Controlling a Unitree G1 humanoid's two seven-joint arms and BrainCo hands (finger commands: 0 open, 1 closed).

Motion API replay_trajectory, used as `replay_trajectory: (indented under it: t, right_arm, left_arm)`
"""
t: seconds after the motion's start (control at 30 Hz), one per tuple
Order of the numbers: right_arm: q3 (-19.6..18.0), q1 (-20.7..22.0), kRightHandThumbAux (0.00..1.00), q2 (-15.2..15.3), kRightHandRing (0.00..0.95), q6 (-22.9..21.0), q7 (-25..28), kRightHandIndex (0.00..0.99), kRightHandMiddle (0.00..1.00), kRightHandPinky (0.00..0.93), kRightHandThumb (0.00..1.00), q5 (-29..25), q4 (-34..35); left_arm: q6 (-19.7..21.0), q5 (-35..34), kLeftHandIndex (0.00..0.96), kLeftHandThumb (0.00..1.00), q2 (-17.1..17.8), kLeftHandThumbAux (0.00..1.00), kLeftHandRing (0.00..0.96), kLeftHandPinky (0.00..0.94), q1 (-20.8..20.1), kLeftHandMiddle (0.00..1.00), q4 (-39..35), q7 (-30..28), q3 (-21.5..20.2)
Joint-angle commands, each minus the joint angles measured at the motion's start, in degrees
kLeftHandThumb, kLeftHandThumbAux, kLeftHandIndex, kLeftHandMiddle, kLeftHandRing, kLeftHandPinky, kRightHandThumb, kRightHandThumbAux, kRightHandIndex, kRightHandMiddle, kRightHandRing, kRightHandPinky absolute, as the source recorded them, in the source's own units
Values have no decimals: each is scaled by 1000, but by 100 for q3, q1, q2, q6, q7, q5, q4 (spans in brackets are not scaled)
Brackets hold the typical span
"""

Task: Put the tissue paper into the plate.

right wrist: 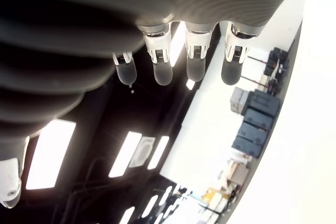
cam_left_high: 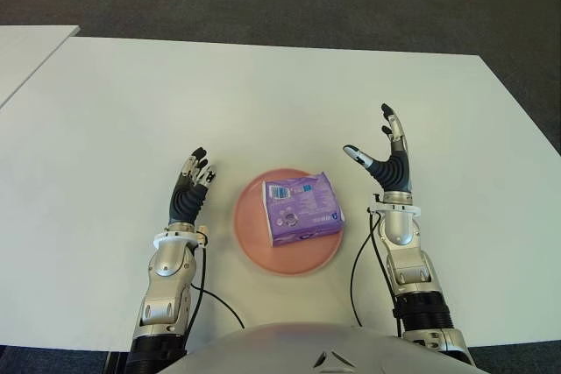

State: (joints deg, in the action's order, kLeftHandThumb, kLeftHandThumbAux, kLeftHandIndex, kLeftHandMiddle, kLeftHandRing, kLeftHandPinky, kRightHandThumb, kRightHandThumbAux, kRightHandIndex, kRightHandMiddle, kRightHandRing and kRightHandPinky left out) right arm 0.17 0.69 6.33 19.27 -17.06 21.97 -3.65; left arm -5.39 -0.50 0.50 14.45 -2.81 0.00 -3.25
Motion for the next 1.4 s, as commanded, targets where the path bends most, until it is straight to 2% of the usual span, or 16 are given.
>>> replay_trajectory:
  t: [0.03, 1.0, 1.1, 1.17, 1.2, 1.27, 1.4]
  right_arm:
    - [40, -54, 519, -20, 0, -95, -18, 0, 0, 0, 106, 43, 0]
    - [87, -37, 519, -11, 0, -129, -59, 0, 0, 0, 106, 44, 4]
    - [18, -171, 541, -143, 0, -225, 238, 0, 0, 0, 117, -526, -499]
    - [-329, -132, 566, -347, 0, -593, 1068, 0, 0, 0, 95, -1599, -1661]
    - [-443, -104, 594, -406, 0, -669, 1332, 0, 0, 0, 77, -1942, -2012]
    - [-535, -59, 619, -444, 0, -638, 1541, 0, 0, 0, 61, -2208, -2266]
    - [-591, 53, 660, -435, 0, -317, 1688, 0, 0, 0, 30, -2349, -2579]
  left_arm:
    - [98, 19, 0, 0, 20, 514, 0, 0, 57, 0, 27, -13, 31]
    - [-62, 8, 0, 0, 90, 507, 0, 0, 20, 0, 76, -62, 29]
    - [-79, 24, 0, 0, 99, 505, 0, 0, 15, 0, 80, -53, 35]
    - [-94, 26, 0, 0, 101, 504, 0, 0, 10, 0, 90, -49, 37]
    - [-101, 28, 0, 0, 101, 504, 0, 0, 6, 0, 95, -47, 37]
    - [-109, 31, 0, 0, 101, 503, 0, 0, 0, 0, 106, -42, 36]
    - [-136, 26, 0, 0, 109, 498, 0, 0, -20, 0, 137, -56, 37]
